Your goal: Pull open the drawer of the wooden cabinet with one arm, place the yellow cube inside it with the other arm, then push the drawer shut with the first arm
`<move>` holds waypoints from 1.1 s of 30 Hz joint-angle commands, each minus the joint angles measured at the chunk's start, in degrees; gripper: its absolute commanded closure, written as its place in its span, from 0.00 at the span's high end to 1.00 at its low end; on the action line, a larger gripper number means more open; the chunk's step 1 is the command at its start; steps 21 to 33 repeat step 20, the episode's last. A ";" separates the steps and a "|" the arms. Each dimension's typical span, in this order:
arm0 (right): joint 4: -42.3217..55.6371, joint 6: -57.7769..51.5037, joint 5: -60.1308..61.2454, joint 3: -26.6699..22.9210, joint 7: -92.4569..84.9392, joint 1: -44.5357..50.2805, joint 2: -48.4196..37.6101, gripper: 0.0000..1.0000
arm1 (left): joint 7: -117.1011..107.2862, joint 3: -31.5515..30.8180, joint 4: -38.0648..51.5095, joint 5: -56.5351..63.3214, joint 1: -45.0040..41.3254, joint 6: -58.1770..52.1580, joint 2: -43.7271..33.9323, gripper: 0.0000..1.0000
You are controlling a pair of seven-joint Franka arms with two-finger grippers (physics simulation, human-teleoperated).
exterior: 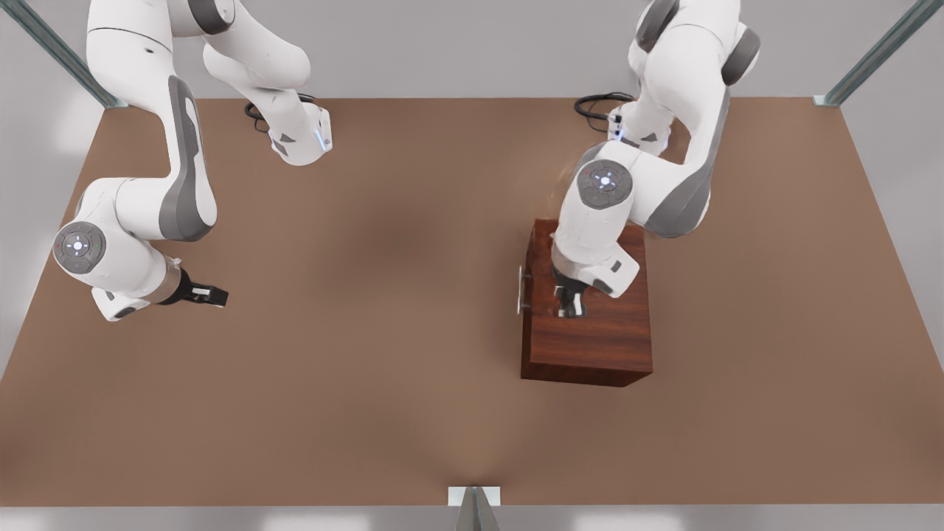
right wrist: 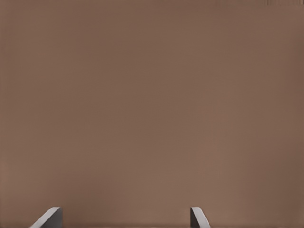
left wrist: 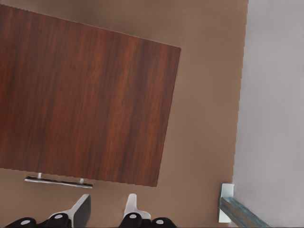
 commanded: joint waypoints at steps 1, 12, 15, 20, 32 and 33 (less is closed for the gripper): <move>0.03 -0.02 0.11 0.01 -3.40 0.00 -0.09 1.00 | 102.85 0.15 0.02 -9.56 10.08 -17.90 -4.28 1.00; 0.03 -0.02 0.02 0.01 -3.49 0.00 -0.01 1.00 | 127.07 -0.91 0.20 -7.29 12.11 -17.47 -4.19 1.00; -0.06 -0.02 -0.16 0.01 -3.49 0.00 -0.01 1.00 | 127.07 -0.99 0.28 -7.29 11.67 -17.47 -4.10 1.00; 0.03 -0.02 -0.33 0.01 -3.57 0.00 -0.01 1.00 | 126.11 -0.99 0.28 -7.29 11.59 -17.38 -4.10 1.00; 0.03 -0.02 -0.33 0.01 -3.57 0.00 -0.01 1.00 | 126.11 -0.99 0.28 -7.29 11.59 -17.38 -4.10 1.00; 0.03 -0.02 -0.33 0.01 -3.57 0.00 -0.01 1.00 | 126.11 -0.99 0.28 -7.29 11.59 -17.38 -4.10 1.00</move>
